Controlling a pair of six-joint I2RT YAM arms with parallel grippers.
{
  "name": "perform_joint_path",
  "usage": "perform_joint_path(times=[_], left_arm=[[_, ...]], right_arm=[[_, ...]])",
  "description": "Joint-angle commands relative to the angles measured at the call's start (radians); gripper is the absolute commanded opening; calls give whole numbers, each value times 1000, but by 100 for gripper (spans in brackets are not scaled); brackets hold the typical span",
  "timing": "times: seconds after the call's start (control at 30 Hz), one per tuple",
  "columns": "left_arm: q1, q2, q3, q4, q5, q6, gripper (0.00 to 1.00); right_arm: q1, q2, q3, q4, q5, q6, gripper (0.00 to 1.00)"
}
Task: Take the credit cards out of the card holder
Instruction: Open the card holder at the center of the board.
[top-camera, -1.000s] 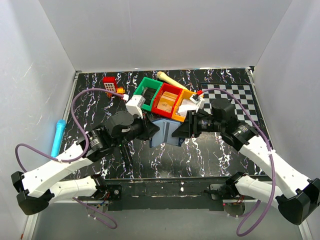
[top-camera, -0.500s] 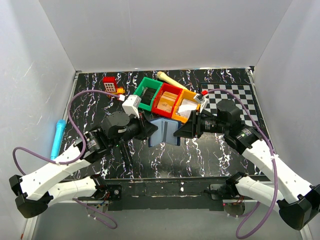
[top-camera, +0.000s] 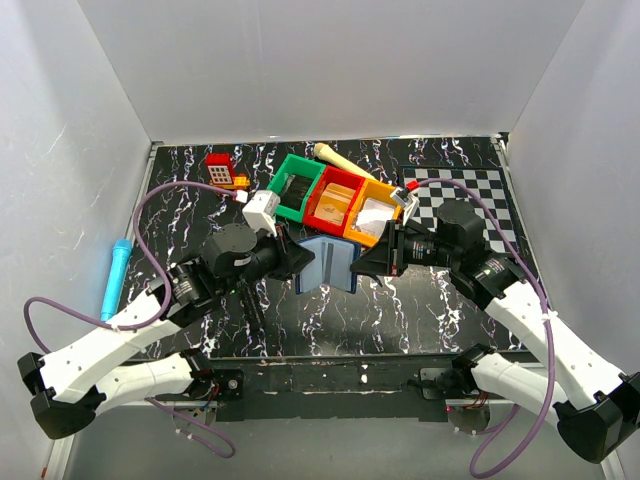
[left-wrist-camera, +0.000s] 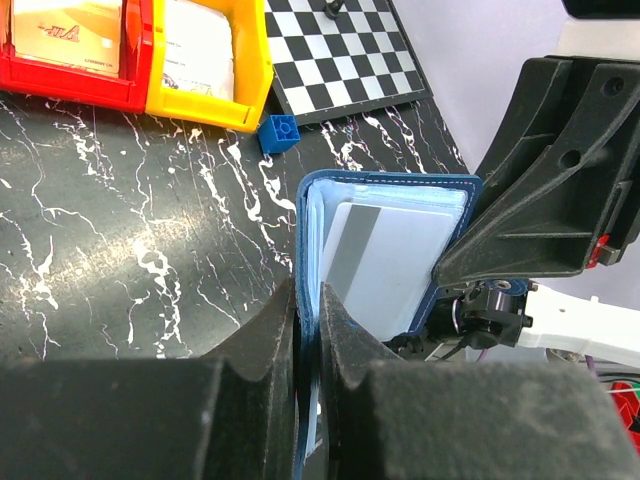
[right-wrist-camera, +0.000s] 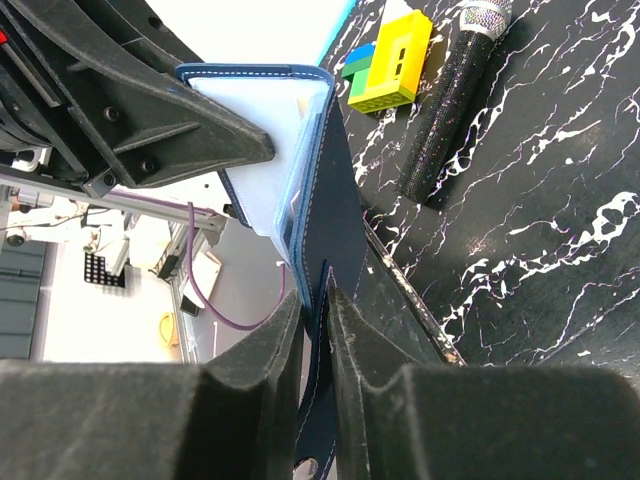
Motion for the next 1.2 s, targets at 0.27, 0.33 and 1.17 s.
perform_joint_path(times=[0.27,0.33,1.17], left_arm=[[7,-23,-62,129,78,-13,0],[7,-28,-85,173,97,-22,18],[7,79,-108,273,214,-29,78]], right_arm=[[-4,-7,22,21,-30,-9,1],[-4,-7,24,16,-30,-9,1],[-4,11,77,-53,-30,33,1]])
